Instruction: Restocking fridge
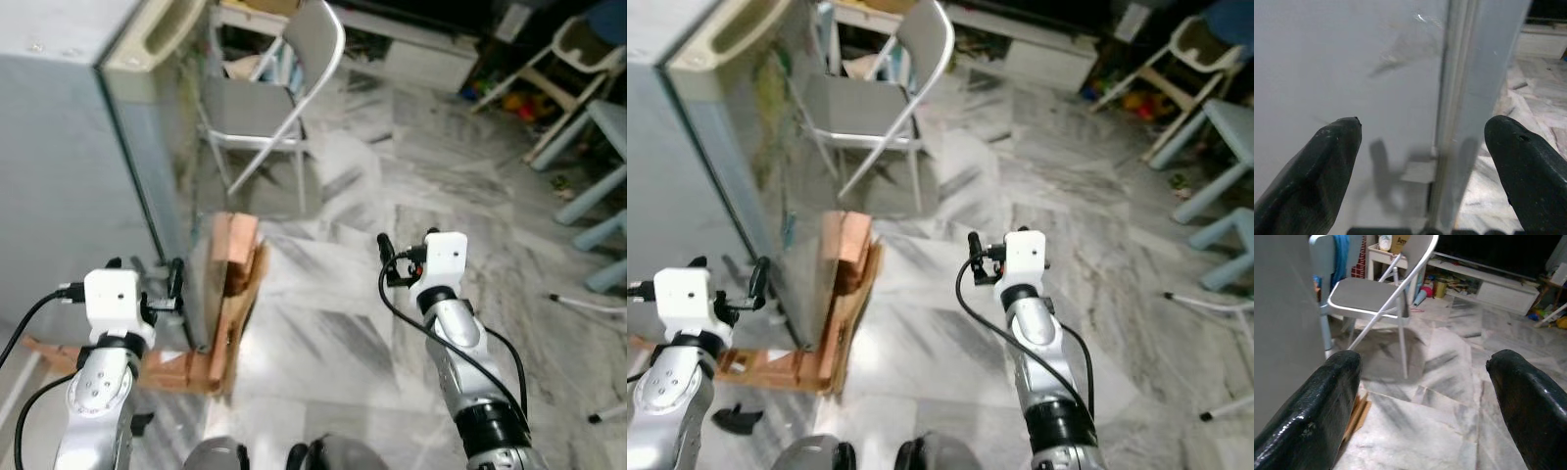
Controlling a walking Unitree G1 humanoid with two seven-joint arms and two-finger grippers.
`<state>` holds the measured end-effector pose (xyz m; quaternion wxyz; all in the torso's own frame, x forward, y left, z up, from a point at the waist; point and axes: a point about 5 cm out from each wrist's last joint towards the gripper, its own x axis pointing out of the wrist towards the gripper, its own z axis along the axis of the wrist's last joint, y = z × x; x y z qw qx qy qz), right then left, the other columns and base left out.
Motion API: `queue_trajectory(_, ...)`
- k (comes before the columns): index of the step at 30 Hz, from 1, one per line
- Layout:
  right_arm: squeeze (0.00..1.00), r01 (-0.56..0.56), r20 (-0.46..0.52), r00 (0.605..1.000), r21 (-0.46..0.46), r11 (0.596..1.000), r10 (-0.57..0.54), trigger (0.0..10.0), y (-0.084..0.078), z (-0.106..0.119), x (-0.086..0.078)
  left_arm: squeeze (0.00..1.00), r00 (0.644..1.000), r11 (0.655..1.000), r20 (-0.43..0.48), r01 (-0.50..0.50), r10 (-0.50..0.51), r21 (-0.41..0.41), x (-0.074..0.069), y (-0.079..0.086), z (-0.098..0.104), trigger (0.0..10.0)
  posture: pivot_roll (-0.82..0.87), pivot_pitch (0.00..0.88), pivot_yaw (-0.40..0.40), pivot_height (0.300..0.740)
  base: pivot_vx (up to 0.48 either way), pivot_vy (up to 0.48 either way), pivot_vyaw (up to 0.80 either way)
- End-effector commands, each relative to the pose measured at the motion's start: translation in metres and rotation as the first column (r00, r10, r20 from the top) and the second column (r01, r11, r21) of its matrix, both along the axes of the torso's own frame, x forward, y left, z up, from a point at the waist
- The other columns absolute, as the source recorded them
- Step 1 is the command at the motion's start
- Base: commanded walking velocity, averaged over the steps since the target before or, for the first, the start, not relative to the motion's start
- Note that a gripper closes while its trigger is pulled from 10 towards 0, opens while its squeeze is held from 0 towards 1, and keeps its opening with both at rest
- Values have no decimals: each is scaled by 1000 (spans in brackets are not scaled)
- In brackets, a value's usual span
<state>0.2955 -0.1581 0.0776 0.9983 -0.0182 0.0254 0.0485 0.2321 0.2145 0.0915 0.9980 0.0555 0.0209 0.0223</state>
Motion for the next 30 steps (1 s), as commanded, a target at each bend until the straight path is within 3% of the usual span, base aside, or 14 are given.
queue_trajectory(1,0,7,-12,1000,-8,1000,-7,10000,-3,-2,-2,0,1000,1000,-8,5,-5,-4,1,3,-1,10000,129,64,-139,740,0,0,0)
queue_trajectory(17,0,11,-29,1000,-17,1000,-11,10000,-6,-4,-5,0,995,994,15,96,-95,-46,8,-9,5,10000,125,72,-138,740,0,0,0)
queue_trajectory(21,0,14,-75,997,20,1000,-12,10000,-6,-7,-5,0,993,992,25,113,-112,-53,17,-15,7,10000,122,75,-145,740,0,0,0)
queue_trajectory(30,0,23,-109,994,7,1000,-22,10000,-9,-9,-9,0,991,986,23,135,-133,-101,40,-23,10,10000,96,98,-141,740,0,0,0)
